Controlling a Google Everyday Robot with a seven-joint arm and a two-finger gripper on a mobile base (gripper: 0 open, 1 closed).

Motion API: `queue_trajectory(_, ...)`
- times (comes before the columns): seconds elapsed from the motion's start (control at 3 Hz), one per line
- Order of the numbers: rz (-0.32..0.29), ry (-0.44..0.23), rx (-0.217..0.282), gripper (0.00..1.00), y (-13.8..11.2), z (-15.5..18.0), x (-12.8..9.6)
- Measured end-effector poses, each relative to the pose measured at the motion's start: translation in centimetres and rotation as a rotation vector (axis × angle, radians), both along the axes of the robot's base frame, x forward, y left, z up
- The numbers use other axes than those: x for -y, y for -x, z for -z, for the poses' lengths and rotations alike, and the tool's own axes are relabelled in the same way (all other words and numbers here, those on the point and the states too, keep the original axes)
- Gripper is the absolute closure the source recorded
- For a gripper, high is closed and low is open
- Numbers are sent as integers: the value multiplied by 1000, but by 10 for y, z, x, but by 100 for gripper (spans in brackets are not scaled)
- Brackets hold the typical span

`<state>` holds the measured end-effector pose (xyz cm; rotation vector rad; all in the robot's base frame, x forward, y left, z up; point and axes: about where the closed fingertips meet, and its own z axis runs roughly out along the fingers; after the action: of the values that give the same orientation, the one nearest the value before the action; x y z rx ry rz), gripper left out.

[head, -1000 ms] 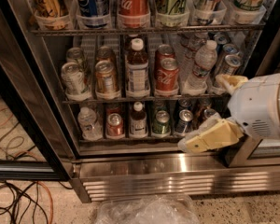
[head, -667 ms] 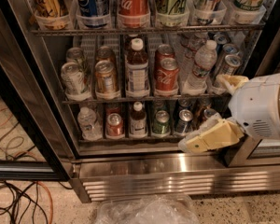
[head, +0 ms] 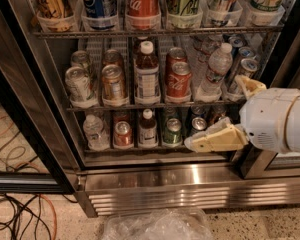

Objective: Pick 7up can from top shelf of fridge

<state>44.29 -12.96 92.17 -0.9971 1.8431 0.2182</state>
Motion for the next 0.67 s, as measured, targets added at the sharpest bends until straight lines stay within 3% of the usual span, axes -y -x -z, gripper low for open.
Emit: queue_trajectory(0.67,166,-95,183,0,-28,4,2)
